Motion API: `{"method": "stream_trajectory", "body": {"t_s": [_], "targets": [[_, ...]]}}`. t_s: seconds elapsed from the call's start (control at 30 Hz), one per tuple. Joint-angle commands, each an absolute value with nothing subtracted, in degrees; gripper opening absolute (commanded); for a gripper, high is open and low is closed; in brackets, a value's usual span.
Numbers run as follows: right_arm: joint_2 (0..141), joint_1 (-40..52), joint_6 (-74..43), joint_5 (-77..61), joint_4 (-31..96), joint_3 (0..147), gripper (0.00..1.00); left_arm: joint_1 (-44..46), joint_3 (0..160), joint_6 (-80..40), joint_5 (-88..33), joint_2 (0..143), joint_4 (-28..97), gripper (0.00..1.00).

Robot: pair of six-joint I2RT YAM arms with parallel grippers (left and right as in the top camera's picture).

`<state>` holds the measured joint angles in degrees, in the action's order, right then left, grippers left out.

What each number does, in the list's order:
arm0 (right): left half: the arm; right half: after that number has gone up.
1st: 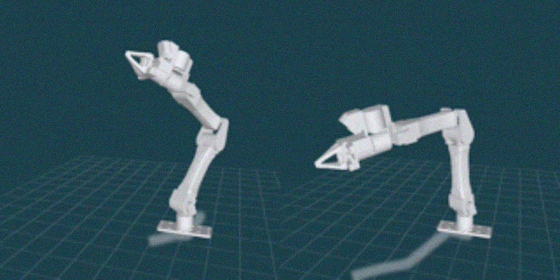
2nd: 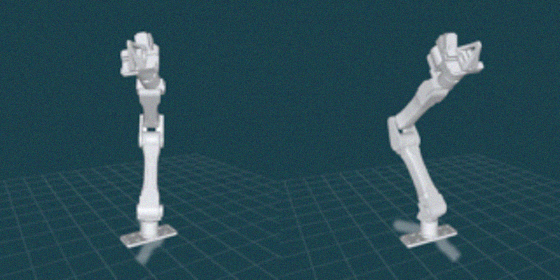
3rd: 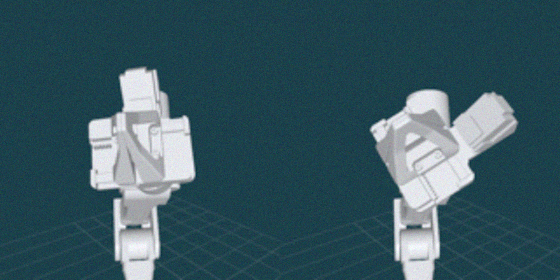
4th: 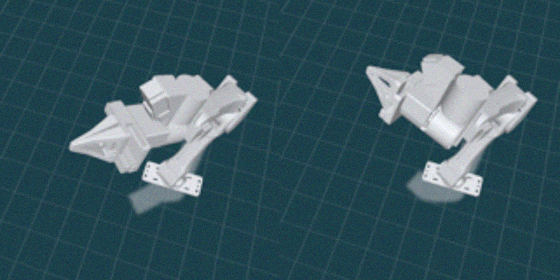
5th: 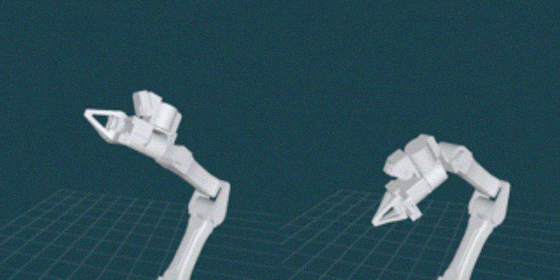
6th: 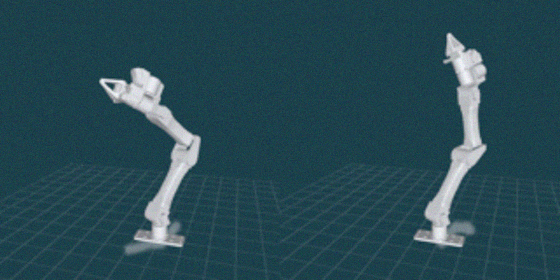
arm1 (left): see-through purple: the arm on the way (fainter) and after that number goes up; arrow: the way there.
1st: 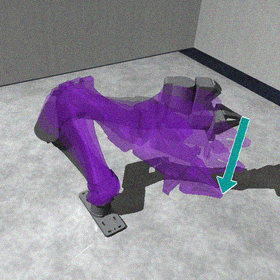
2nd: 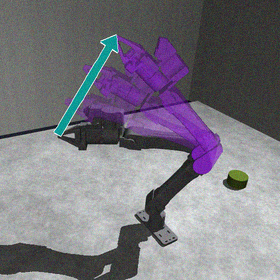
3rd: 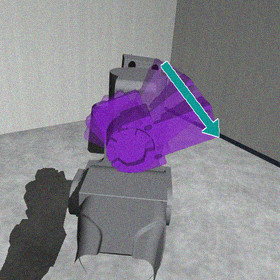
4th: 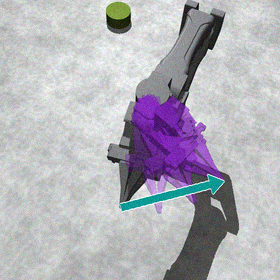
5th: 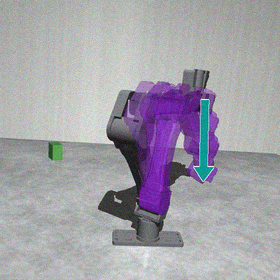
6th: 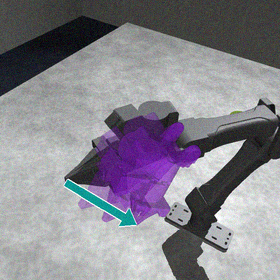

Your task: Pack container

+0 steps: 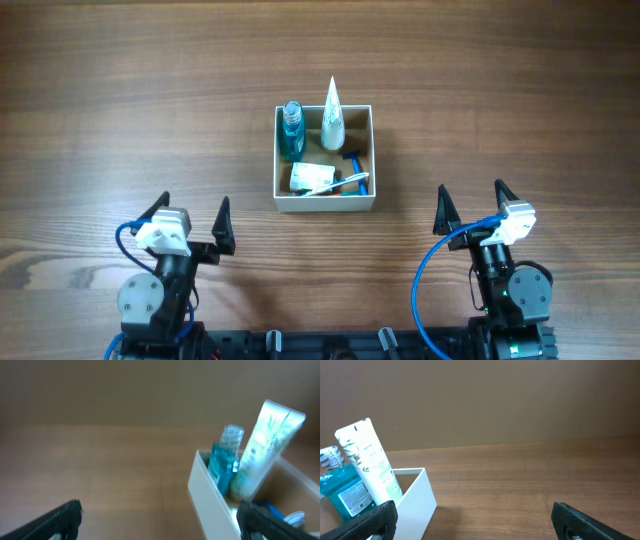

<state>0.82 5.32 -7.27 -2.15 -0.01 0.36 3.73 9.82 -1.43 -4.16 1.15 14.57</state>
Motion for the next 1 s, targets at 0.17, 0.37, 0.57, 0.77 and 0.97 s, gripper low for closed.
{"method": "stream_trajectory", "body": {"t_s": [0.17,0.37,0.57,0.77,0.97], "targets": [[0.3,5.3,-7.7,-3.0,-0.1,0.3,1.0,3.0,0.3,1.0,-3.2,0.2,0.4,1.0],[0.3,5.3,-7.7,-3.0,-0.1,0.3,1.0,2.3,0.3,-2.2,-2.7,0.2,4.3,1.0],[0.3,5.3,-7.7,-3.0,-0.1,0.3,1.0,2.4,0.3,-2.2,-2.7,0.2,4.3,1.0],[0.3,5.3,-7.7,-3.0,-0.1,0.3,1.0,2.4,0.3,-2.2,-2.7,0.2,4.3,1.0],[0.3,5.3,-7.7,-3.0,-0.1,0.3,1.0,2.4,0.3,-2.2,-2.7,0.2,4.3,1.0]]}}
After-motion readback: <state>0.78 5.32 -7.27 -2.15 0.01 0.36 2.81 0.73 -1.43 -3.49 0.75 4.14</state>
